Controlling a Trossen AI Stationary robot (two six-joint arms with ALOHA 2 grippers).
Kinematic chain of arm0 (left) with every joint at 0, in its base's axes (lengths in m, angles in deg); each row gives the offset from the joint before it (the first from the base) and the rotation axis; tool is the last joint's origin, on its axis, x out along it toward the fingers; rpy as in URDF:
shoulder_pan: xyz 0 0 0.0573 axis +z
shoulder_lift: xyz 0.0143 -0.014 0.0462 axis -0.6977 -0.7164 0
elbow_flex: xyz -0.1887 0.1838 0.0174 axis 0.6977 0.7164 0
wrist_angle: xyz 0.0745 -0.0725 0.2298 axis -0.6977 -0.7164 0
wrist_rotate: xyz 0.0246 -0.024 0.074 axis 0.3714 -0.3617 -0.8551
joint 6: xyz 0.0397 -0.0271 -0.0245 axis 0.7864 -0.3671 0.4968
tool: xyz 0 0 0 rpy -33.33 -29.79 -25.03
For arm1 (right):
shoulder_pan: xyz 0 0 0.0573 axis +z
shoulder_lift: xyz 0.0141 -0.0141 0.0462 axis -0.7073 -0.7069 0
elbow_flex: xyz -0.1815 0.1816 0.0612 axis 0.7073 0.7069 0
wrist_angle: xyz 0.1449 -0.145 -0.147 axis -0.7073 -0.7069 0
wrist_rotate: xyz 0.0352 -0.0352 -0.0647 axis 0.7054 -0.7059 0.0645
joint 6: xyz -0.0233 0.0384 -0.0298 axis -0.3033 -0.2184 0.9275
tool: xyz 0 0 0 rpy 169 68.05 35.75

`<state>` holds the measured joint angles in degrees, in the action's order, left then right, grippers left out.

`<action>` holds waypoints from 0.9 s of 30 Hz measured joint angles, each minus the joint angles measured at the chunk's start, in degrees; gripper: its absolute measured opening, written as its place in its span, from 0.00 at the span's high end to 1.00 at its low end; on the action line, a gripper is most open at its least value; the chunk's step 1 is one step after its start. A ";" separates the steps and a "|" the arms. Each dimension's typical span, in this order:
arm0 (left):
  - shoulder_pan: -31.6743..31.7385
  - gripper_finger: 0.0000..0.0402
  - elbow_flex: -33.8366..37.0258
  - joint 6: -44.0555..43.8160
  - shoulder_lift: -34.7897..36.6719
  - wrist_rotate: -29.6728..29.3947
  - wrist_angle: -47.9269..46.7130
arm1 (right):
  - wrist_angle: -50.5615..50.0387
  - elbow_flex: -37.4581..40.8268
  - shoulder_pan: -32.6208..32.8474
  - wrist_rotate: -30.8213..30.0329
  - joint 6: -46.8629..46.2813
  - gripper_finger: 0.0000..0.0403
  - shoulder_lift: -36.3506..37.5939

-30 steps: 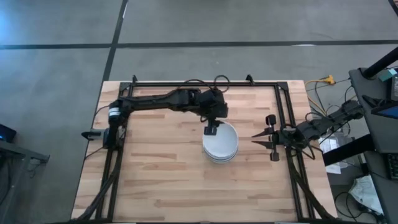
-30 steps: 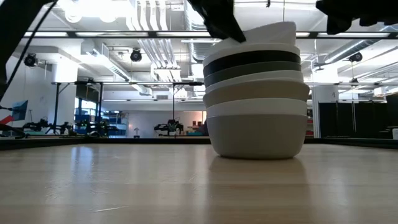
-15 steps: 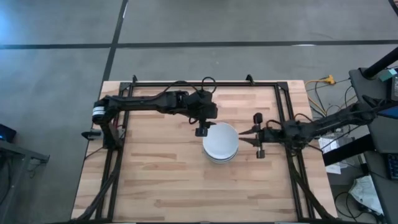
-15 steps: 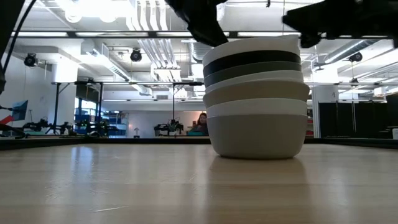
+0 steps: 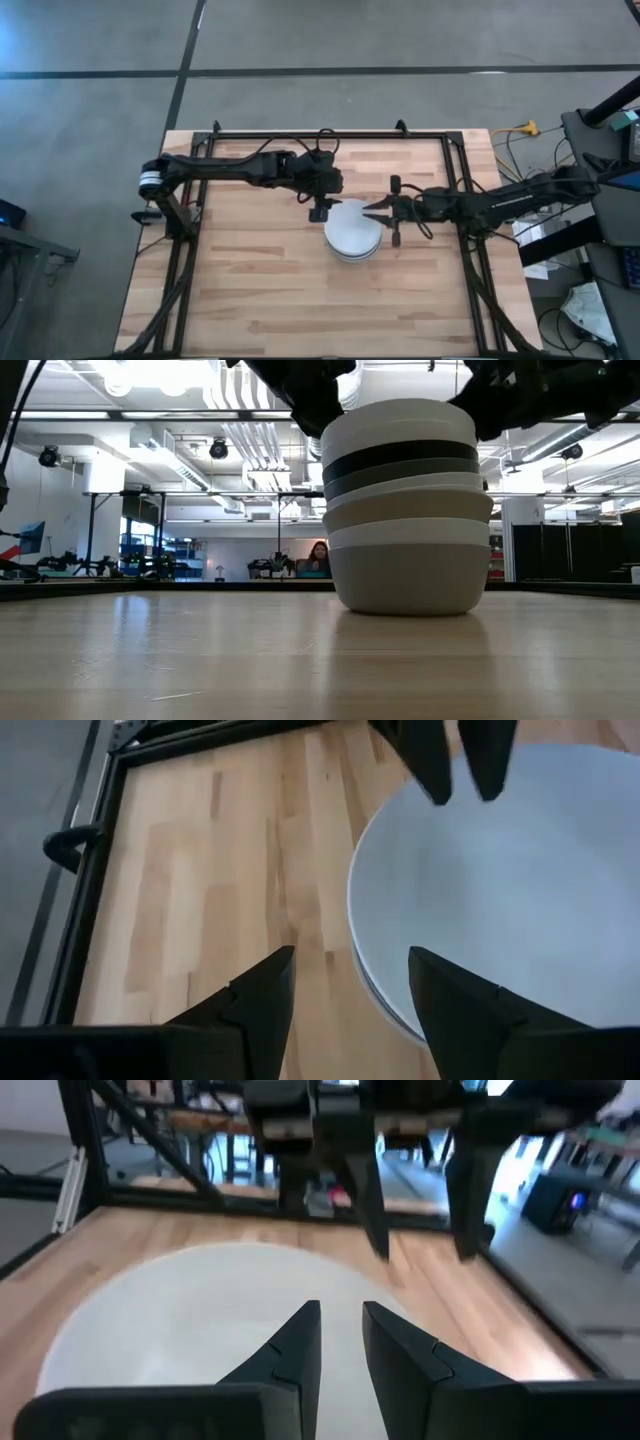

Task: Nest bowls inside each other
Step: Stack the white bowl on top of the other white bowl

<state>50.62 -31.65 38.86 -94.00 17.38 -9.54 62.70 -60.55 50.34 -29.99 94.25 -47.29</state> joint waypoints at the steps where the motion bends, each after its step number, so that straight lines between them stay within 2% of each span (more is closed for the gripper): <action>1: 0.01 0.55 0.42 0.00 0.12 0.00 0.28 | -1.51 -0.13 -0.02 -0.01 -0.57 0.82 0.12; 8: -0.13 0.55 3.91 -0.04 1.27 0.01 1.27 | -4.00 -0.30 0.02 0.34 -2.28 0.82 2.15; 12: -1.02 0.55 7.92 -1.45 4.24 0.13 4.17 | -3.93 0.10 0.02 4.92 -3.79 0.82 3.61; 15: -2.03 0.55 13.95 -1.77 7.63 0.33 12.04 | -4.06 0.49 0.06 5.79 -5.00 0.82 3.45; 20: -3.49 0.55 25.97 -3.86 12.71 0.55 32.06 | -3.73 0.81 0.04 5.77 -5.29 0.84 1.76; 25: -3.98 0.55 36.53 -5.35 14.00 0.59 51.14 | -3.10 0.88 0.04 5.79 -5.31 0.85 1.28; 27: -3.96 0.55 39.40 -6.08 13.95 0.96 55.50 | -2.93 0.92 0.11 6.56 -5.88 0.85 1.25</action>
<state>46.66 7.75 32.78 -80.05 18.34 45.96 59.77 -59.64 50.45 -23.43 88.37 -46.05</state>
